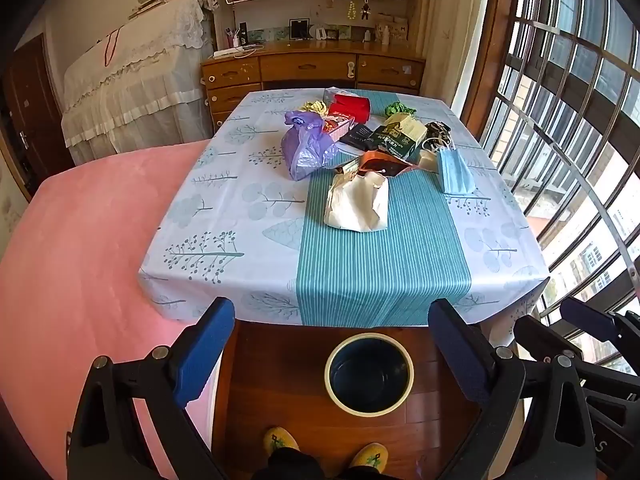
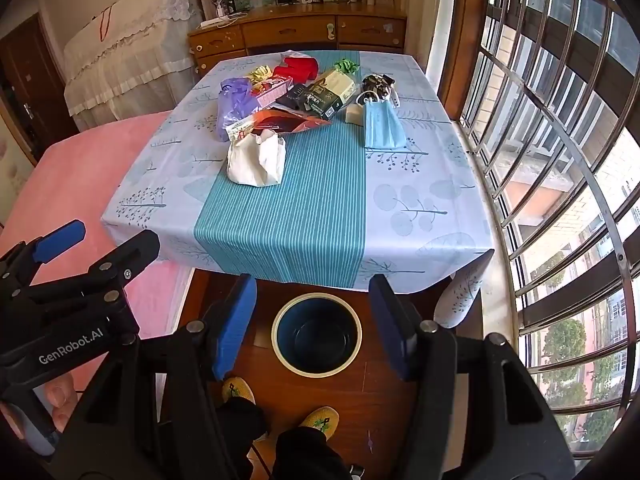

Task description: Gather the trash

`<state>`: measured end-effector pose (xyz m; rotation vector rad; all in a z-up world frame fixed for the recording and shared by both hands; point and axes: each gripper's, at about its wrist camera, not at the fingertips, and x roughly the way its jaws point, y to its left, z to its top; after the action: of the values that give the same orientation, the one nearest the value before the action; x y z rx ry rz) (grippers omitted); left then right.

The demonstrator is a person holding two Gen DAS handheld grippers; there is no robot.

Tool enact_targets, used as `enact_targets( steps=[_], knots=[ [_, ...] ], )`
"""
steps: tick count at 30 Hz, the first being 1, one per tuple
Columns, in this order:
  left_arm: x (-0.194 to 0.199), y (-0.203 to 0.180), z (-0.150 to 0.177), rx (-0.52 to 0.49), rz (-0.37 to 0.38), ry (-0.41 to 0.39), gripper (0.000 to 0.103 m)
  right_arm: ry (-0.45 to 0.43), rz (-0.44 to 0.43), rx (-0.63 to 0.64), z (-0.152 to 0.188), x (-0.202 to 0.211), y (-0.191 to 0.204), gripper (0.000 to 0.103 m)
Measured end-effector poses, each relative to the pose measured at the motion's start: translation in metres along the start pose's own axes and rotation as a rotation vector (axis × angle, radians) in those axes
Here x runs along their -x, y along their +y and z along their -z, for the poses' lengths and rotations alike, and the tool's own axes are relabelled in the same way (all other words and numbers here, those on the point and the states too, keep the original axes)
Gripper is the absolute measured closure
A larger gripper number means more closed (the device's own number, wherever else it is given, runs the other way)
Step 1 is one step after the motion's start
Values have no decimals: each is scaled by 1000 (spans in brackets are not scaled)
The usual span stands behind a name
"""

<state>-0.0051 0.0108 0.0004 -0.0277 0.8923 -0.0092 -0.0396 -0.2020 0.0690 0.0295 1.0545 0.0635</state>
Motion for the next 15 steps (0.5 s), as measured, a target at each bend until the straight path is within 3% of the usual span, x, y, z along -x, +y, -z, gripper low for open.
enact_targets(
  steps=[15],
  knots=[
    [10, -10, -6, -24, -6, -27, 8, -6, -9, -9, -5, 2, -1, 47]
  ],
)
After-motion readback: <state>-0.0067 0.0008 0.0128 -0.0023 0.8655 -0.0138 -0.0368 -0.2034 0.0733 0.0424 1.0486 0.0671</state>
